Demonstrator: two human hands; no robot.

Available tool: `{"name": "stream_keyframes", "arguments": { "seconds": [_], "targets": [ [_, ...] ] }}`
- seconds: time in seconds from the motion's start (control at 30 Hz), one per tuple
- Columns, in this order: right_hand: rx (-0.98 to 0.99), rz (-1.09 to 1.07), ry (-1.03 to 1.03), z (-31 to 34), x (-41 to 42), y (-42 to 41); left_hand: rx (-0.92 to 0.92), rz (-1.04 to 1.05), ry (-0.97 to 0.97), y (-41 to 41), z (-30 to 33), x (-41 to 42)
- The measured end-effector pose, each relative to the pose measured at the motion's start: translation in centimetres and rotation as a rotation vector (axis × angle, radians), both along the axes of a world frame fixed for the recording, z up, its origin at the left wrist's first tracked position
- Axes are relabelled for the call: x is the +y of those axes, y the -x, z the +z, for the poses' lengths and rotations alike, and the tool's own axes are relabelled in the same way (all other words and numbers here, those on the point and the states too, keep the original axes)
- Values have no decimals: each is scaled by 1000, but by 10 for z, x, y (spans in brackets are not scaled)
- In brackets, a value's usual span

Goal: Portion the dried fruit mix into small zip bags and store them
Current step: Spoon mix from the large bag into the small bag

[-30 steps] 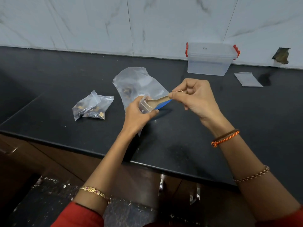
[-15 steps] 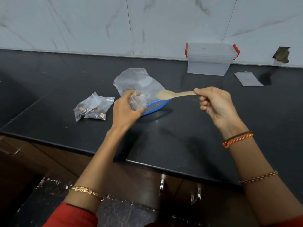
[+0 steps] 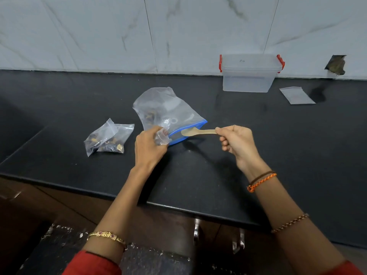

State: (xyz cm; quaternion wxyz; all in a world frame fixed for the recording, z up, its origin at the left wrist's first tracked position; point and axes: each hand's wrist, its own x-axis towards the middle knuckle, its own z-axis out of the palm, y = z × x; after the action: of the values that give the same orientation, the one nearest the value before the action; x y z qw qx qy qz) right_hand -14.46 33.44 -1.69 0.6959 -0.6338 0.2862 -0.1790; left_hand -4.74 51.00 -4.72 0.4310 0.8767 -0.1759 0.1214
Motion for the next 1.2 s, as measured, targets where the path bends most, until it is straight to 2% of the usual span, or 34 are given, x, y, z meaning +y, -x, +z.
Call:
{"name": "stream_keyframes", "arguments": {
  "seconds": [0.17, 0.27, 0.37, 0.47, 0.57, 0.63, 0.77, 0.93, 1.07, 1.2],
  "targets": [
    [6, -15, 184, -12, 30, -17, 86, 45, 182, 3, 3, 6],
    [23, -38, 463, -13, 46, -27, 199, 113, 404, 1, 5, 11],
    [64, -4, 733, -11, 57, -30, 215, 202, 623, 3, 11, 12],
    [83, 3, 903, -14, 61, -30, 194, 202, 680, 3, 13, 12],
    [147, -30, 1005, -16, 57, -30, 216, 135, 653, 2, 11, 10],
    [146, -37, 1024, -14, 55, -30, 231, 101, 619, 1, 9, 7],
    [23, 64, 992, -9, 64, -32, 247, 53, 629, -1, 14, 4],
    [32, 97, 994, -8, 79, -51, 233, -7, 581, -8, 17, 9],
    [101, 85, 987, -10, 86, -66, 269, -35, 642, -11, 19, 9],
    [57, 99, 877, -14, 92, -69, 273, -38, 657, -12, 19, 8]
  ]
}}
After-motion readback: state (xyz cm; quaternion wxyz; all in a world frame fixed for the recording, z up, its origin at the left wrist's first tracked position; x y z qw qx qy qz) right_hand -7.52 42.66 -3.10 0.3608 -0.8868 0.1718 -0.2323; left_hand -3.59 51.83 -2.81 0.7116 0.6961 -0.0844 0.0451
